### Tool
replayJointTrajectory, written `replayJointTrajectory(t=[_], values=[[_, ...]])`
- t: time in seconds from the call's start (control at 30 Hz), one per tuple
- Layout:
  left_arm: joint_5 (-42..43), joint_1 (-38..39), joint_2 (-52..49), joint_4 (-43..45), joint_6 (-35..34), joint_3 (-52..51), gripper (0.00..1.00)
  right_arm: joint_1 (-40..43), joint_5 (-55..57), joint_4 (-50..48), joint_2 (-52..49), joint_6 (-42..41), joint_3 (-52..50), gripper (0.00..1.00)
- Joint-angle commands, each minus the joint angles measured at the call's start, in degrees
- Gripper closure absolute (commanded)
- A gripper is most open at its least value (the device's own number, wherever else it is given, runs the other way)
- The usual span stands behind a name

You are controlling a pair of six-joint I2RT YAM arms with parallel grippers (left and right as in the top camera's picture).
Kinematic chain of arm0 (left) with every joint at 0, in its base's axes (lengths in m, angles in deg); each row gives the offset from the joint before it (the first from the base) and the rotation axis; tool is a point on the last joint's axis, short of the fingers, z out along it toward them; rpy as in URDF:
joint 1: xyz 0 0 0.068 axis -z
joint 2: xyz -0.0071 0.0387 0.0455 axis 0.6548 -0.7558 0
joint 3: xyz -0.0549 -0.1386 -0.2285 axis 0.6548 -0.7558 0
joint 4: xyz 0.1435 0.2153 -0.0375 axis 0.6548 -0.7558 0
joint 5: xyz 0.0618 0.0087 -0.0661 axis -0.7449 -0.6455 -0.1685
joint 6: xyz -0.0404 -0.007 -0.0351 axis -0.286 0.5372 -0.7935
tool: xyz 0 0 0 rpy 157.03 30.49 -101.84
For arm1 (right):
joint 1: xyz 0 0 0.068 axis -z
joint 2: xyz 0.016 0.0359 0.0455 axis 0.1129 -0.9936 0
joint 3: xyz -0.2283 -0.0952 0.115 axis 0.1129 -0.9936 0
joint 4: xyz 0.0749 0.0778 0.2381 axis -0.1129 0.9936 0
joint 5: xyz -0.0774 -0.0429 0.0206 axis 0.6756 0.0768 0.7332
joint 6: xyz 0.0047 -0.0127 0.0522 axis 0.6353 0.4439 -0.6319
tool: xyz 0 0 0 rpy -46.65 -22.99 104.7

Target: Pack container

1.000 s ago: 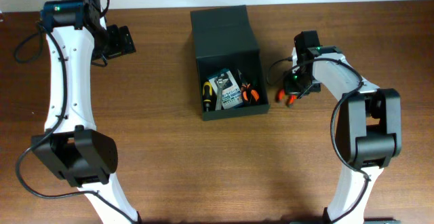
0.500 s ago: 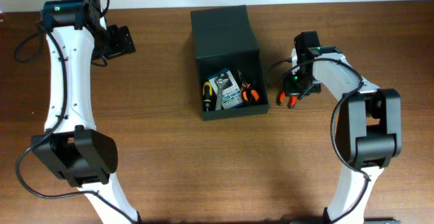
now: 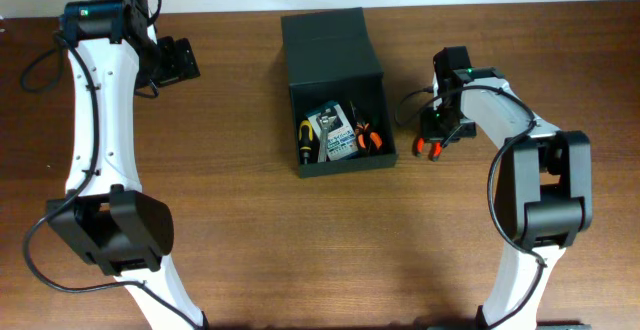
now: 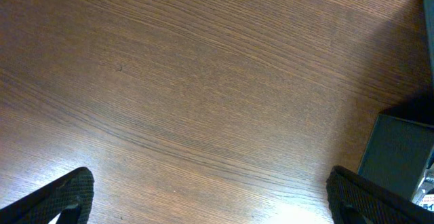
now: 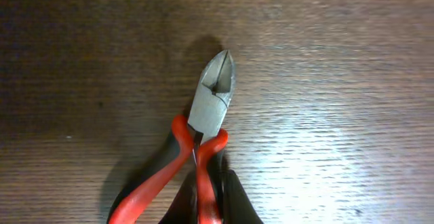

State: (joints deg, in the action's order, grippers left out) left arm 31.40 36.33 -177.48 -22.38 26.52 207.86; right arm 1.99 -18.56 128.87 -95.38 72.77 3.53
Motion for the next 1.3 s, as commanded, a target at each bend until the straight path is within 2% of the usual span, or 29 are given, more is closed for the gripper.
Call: replayJointTrajectory(t=[0.0,0.43,0.83,0.87,0.97,1.03,1.1,1.27], values=[[-0.9,-0.1,0.0,0.1,0.7,0.9,0.01,0.1,2.3,0.1,4.9,-0.6,2.6,0.96],[-0.9,-0.1,0.0,0.1,0.7,0.9,0.01,0.1,2.1,0.3,10.8,-0.6,3.4,0.96],[-0.8,-0.1,0.0,0.1,0.7,0.9,0.01,0.1,1.6,3.1,10.9,-0.6,2.4,0.95],[-0.9,-0.1,0.0,0.1,0.7,0.9,0.01,0.0,1.4,3.8,10.8,-0.6,1.9,0.88],[-0.9,-0.1,0.0,0.1,0.7,0.9,0.01,0.0,1.4,4.1,10.3,-0.6,0.0,0.50],[-0.9,-0.1,0.0,0.1,0.7,0.9,0.01,0.0,1.4,3.1,10.0,-0.6,-1.9,0.35],[-0.9,-0.1,0.0,0.1,0.7,0.9,0.01,0.0,1.4,1.0,9.7,-0.6,-4.3,0.29],[-0.9,-0.1,0.0,0.1,0.7,0.9,0.01,0.0,1.4,-2.8,9.0,-2.1,-7.3,0.30]])
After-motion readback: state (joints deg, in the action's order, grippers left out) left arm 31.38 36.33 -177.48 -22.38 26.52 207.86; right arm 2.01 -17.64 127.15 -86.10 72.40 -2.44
